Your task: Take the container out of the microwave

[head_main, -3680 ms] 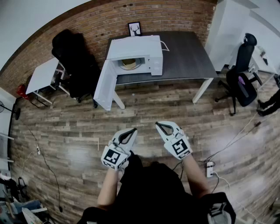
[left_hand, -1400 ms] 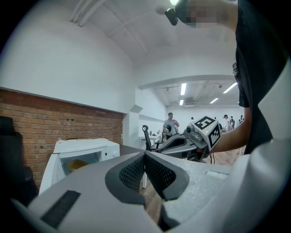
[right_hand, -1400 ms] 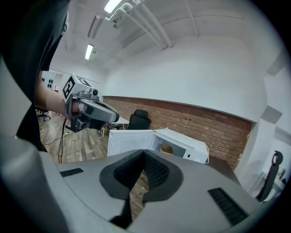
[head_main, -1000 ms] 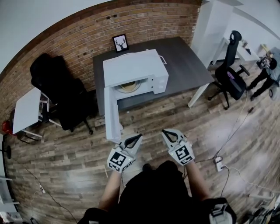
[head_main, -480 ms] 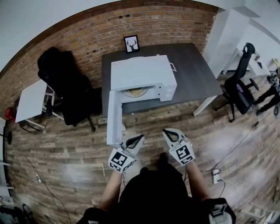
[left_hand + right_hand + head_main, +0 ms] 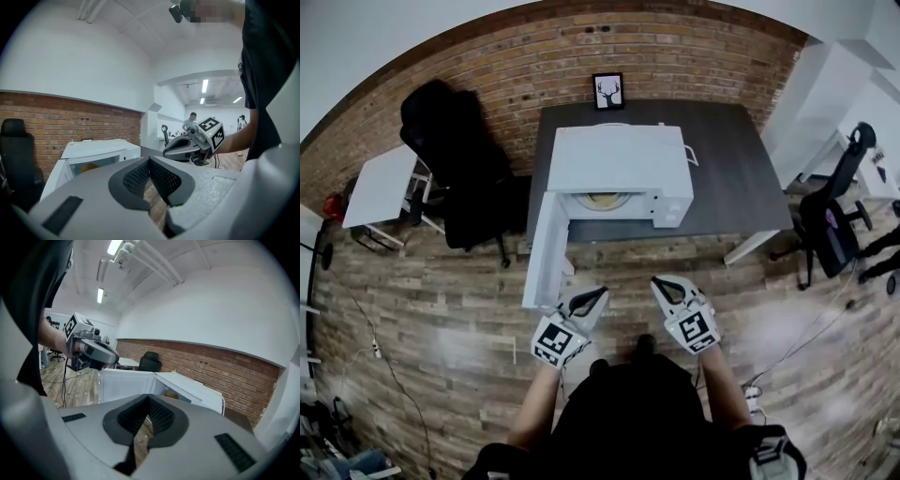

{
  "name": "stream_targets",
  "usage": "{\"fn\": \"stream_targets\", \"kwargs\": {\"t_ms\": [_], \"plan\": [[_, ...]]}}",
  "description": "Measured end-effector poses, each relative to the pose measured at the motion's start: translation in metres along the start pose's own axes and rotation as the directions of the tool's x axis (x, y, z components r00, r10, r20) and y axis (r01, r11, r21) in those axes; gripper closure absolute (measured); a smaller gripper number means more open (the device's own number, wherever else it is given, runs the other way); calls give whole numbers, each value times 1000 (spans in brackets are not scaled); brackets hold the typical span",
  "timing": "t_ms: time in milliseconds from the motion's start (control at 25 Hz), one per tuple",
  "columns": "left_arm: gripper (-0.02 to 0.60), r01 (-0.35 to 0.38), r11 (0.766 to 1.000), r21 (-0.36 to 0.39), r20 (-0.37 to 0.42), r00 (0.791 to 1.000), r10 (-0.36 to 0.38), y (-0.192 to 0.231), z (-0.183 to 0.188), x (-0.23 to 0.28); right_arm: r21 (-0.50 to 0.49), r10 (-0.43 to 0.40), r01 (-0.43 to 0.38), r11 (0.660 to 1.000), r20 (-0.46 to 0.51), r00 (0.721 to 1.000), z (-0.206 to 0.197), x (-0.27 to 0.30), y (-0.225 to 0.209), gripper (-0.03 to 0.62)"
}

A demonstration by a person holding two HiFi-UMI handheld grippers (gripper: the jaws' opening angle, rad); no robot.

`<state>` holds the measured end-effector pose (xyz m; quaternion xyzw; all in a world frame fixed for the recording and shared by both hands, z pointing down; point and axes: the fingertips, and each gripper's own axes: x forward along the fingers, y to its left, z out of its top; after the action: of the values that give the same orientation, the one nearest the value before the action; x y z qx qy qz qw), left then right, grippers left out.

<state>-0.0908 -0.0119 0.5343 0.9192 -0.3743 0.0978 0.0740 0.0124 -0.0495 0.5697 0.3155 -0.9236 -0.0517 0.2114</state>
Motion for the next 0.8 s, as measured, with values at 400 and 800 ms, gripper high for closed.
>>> {"fn": "stream_targets", "kwargs": {"t_ms": [400, 800], "plan": [[580, -128, 992, -5, -21, 992, 127, 3, 3, 27, -59, 114, -113, 992, 15, 993, -13, 13, -36, 594], [580, -208, 978, -25, -43, 977, 207, -7, -1, 60, -61, 159, -156, 986, 49, 986, -28, 2, -77, 594]]}}
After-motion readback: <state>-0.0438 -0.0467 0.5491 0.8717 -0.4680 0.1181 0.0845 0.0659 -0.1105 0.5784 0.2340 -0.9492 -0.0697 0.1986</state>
